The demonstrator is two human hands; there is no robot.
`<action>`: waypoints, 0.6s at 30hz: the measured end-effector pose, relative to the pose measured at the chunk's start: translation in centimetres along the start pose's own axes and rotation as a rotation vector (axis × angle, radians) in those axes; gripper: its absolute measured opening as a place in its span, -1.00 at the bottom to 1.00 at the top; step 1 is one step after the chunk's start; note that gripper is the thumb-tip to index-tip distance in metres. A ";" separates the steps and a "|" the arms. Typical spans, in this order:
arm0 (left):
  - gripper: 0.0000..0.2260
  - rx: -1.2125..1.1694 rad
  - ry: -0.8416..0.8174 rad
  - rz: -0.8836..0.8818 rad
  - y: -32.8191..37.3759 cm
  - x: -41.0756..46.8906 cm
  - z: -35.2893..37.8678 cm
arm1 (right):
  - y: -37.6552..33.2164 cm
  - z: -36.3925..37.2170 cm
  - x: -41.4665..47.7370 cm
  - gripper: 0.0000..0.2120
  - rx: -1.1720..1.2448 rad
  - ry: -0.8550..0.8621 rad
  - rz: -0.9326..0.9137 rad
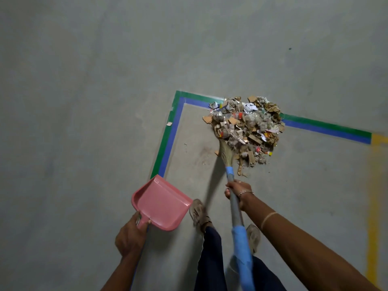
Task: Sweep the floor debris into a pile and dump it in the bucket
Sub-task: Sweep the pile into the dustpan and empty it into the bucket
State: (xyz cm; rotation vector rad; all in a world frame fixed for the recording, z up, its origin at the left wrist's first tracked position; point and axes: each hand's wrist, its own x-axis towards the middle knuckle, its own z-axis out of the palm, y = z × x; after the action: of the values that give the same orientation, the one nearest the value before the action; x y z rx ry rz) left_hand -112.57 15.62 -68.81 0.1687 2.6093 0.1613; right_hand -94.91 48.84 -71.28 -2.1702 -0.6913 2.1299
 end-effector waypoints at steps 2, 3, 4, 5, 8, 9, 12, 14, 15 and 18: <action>-0.49 -0.021 -0.017 -0.002 1.2 0.6 0.1 | 0.0 -1.7 -2.1 -0.81 -0.013 -0.091 0.016; -0.51 -0.029 -0.026 0.006 1.7 1.0 0.2 | 0.2 -2.4 -3.2 -0.75 -0.038 -0.137 0.015; -0.51 -0.033 -0.032 0.016 2.2 1.4 0.3 | 0.5 -2.8 -4.2 -0.70 -0.069 -0.181 0.006; -0.50 -0.034 -0.036 0.027 2.4 1.8 0.4 | 1.0 -2.9 -5.0 -0.65 -0.102 -0.210 -0.004; -0.49 -0.031 -0.046 0.036 2.8 2.7 0.3 | 2.8 -1.9 -6.1 -0.53 -0.183 -0.288 -0.004; -0.48 -0.029 -0.043 0.037 2.8 2.9 0.2 | 3.4 -1.4 -6.0 -0.51 -0.230 -0.306 0.009; -0.37 -0.002 -0.018 0.053 2.2 3.2 -0.2 | 4.6 0.0 -4.9 -0.58 -0.337 -0.294 0.060; -0.30 0.024 0.000 0.065 1.4 3.3 -0.3 | 4.8 0.3 -4.0 -0.70 -0.357 -0.230 0.073; -0.27 0.035 0.005 0.071 1.0 3.5 -0.3 | 4.7 0.3 -3.6 -0.74 -0.351 -0.185 0.073; -0.24 0.053 0.013 0.065 0.2 3.5 -0.4 | 4.5 -1.0 -2.9 -0.77 -0.286 -0.044 0.028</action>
State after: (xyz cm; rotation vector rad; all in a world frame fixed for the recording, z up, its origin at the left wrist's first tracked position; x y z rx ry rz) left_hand -115.73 16.34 -70.10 0.2718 2.6243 0.1170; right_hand -92.55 44.10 -69.95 -2.2810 -1.0329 2.2189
